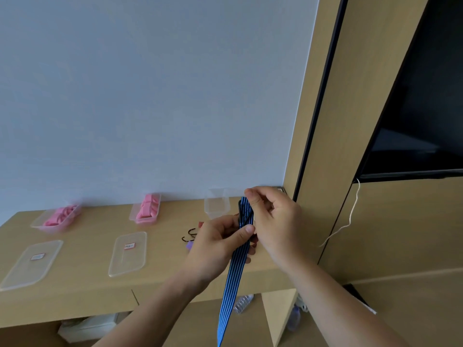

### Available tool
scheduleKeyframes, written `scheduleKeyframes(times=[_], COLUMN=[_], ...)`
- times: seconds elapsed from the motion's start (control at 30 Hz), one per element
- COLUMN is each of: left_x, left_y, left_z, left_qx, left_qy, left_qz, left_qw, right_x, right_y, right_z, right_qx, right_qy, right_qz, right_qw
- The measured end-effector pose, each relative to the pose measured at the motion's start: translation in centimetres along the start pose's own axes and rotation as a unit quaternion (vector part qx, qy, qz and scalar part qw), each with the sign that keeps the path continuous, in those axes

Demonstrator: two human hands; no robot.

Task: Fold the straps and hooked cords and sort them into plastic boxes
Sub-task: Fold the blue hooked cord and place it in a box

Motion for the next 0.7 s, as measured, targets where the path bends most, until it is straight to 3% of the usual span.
scheduleKeyframes(times=[0.17, 0.37, 0.53, 0.7], left_x=[-0.4, -0.8, -1.0, -2.0], left_y=[0.0, -0.2, -0.3, -0.7], left_z=[0.8, 0.8, 0.8, 1.2], left_qx=[-0.015, -0.016, -0.006, -0.001], left_qy=[-0.002, -0.001, -0.002, -0.027], left_qz=[-0.012, -0.018, -0.03, -0.093], left_qw=[1.0, 1.0, 1.0, 0.995], right_x=[0.1, 1.1, 1.0, 1.4], right_y=[-0.4, -0.3, -1.0, -0.8], right_z=[-0.2, -0.5, -1.5, -1.8], right_qx=[0.021, 0.076, 0.1, 0.104], right_qy=[-0.019, -0.057, -0.049, -0.066], right_qz=[0.117, 0.266, 0.235, 0.194], right_qw=[0.993, 0.959, 0.966, 0.973])
Point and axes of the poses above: each hand's wrist, its own y-axis away from the middle knuckle, its own x-axis out of the palm, z = x × y, the point moved 7 cm from there along -y, towards the middle knuckle, and after that the axes turned 4 degrees about -x, right-handed, at the moved point
